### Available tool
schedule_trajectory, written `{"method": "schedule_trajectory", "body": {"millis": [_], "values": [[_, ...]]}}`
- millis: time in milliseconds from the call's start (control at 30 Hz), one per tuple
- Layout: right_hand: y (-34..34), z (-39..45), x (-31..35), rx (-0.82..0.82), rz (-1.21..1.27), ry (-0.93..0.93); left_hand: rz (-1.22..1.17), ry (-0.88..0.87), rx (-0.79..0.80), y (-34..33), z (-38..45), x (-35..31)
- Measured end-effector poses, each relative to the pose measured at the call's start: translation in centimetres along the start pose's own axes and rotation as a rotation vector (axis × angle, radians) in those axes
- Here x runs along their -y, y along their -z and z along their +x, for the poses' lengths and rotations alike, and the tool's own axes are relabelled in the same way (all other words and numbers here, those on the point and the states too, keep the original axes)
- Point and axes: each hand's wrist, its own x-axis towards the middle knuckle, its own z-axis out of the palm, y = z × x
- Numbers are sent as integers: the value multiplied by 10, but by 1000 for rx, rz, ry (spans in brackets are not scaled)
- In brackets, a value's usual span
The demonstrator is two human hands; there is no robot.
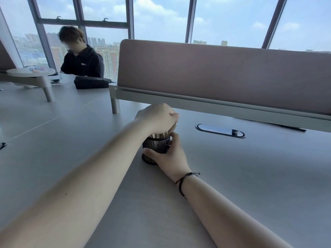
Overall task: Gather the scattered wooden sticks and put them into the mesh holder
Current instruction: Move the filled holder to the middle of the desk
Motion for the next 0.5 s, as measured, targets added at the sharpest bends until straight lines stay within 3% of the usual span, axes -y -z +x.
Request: {"method": "schedule_trajectory", "body": {"millis": [100, 233, 267, 367, 433, 500], "values": [[-6, 1, 2, -80, -46, 27, -227, -15, -88, 2, -4, -1], [-3, 4, -3, -87, -52, 44, -968, 131, -469, -1, -17, 23], [0, 4, -5, -64, -49, 42, -1103, 213, -488, -9, -21, 35], [17, 11, -17, 90, 9, 32, -1313, 408, -258, -47, -33, 74], [32, 13, -25, 212, 16, 59, -1417, 389, -79, -61, -39, 89], [42, 11, -30, 225, -5, 82, -1508, 294, -5, -62, -44, 87]]}}
